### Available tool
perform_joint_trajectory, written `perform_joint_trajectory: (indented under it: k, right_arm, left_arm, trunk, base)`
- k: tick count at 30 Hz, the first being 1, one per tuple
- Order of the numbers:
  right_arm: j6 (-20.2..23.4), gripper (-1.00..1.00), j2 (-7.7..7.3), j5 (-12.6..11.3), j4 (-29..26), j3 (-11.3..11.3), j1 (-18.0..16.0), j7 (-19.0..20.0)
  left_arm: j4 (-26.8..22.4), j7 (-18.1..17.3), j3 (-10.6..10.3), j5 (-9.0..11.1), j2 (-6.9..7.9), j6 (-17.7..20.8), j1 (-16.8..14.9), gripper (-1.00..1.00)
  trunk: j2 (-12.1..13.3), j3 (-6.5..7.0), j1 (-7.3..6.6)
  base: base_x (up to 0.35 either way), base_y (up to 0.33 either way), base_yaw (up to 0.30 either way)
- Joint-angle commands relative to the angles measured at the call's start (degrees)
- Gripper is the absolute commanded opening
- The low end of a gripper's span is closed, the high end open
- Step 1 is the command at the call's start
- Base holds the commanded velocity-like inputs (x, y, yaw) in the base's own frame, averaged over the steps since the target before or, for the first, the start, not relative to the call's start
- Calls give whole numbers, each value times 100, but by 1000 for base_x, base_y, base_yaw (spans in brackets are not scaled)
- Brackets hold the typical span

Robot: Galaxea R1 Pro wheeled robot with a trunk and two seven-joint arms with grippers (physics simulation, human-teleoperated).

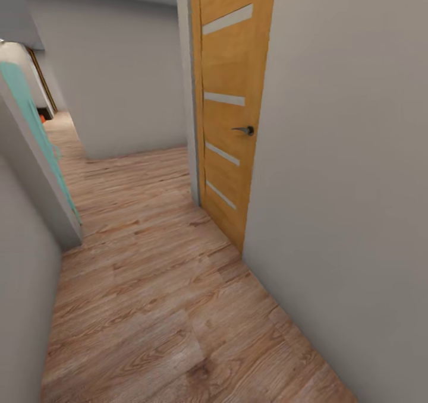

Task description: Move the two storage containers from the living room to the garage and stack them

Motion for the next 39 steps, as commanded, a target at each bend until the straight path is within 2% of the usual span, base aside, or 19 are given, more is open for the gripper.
perform_joint_trajectory:
  k: [1,17,30,39]
  right_arm:
    - [-2,100,-1,6,-3,6,0,3]
    - [-2,100,0,6,-4,6,0,2]
    - [-2,100,-2,6,-4,6,-2,2]
    - [-2,100,-3,6,-4,6,-3,7]
  left_arm:
    - [7,27,-50,54,-3,-22,-5,100]
    - [9,27,-48,54,-17,-22,-5,100]
    - [8,27,-45,54,-17,-22,-5,100]
    - [8,27,-49,54,-17,-22,-5,100]
  trunk:
    - [-2,-5,0]
    - [-2,-5,0]
    - [-2,-5,0]
    - [-2,-2,0]
  base:
    - [31,-16,286]
    - [111,-80,286]
    - [230,-172,286]
    - [230,-41,286]
